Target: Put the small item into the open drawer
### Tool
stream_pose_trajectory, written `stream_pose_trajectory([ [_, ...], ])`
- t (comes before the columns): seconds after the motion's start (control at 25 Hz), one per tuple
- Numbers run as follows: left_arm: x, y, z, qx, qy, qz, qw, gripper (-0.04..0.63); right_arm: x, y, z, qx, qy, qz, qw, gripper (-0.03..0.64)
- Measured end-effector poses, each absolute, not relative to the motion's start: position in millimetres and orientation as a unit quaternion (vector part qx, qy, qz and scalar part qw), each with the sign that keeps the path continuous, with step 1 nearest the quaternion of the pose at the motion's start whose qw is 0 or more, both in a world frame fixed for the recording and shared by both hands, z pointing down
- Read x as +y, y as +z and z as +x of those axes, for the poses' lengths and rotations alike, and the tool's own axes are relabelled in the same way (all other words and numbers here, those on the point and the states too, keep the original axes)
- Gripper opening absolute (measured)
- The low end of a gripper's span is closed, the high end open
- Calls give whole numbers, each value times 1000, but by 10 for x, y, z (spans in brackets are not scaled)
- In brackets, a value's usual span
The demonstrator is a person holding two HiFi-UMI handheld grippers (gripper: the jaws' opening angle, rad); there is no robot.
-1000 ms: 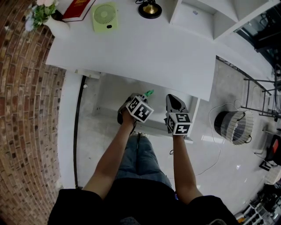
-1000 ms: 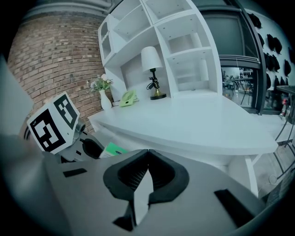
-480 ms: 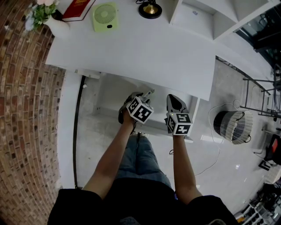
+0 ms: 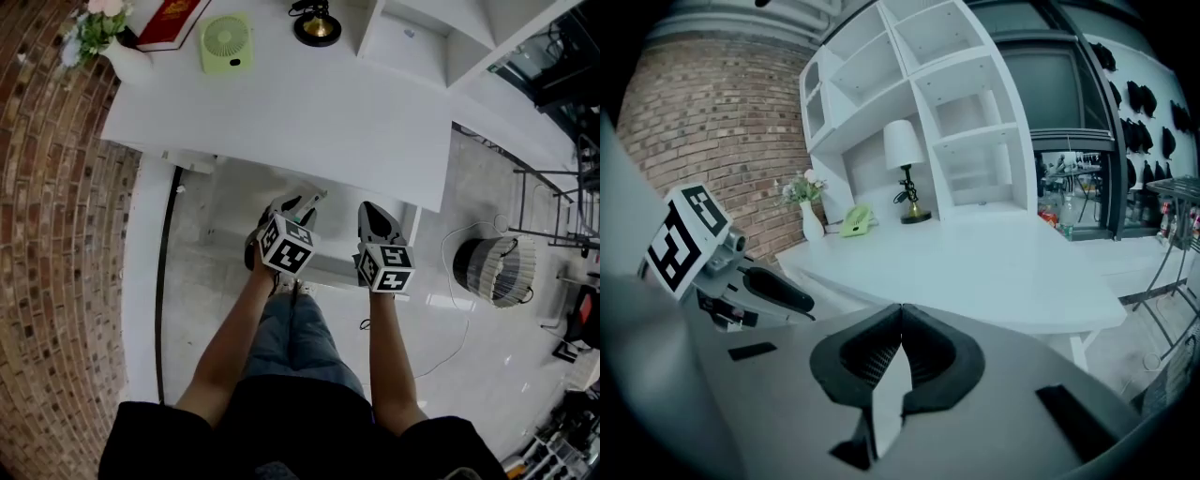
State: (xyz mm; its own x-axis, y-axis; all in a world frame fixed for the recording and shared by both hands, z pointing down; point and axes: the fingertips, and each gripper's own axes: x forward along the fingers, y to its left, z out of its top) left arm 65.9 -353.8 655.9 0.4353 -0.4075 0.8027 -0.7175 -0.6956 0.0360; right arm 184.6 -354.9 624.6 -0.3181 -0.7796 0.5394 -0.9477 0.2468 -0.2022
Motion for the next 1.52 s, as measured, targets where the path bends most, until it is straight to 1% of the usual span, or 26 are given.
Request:
stream_pose_trajectory([
  [0.08, -3586, 6248, 596, -368, 356, 837, 192, 129, -3522, 6070, 1903, -769, 246, 572, 146, 2],
  [0.16, -3643, 5900, 512, -398, 289, 847, 201, 78, -3474, 5856, 1960, -767, 237, 584, 124, 2],
  [0.24, -3710, 5519, 414, -424, 230, 856, 188, 55, -3430, 5602, 2010, -767, 221, 594, 103, 2],
  [0.44, -3752, 4692, 224, -457, 142, 872, 104, 29, -3303, 4937, 2105, -768, 172, 615, 49, 0],
  [0.6, -3678, 4152, 166, -461, 95, 881, 46, 25, -3163, 4470, 2160, -764, 131, 632, 8, 0],
  [0.72, -3587, 3852, 155, -458, 61, 886, 24, 23, -3037, 4178, 2207, -759, 95, 643, -14, 0],
  [0.96, -3482, 3611, 170, -450, 40, 892, 2, 23, -2913, 3805, 2306, -748, 51, 661, -44, 0],
  [1.28, -3354, 3616, 193, -440, 40, 897, 3, 23, -2785, 3769, 2274, -746, 42, 664, -33, -2],
  [1.52, -3331, 3701, 179, -434, 45, 900, 18, 23, -2775, 3774, 2242, -746, 42, 664, -29, -2],
])
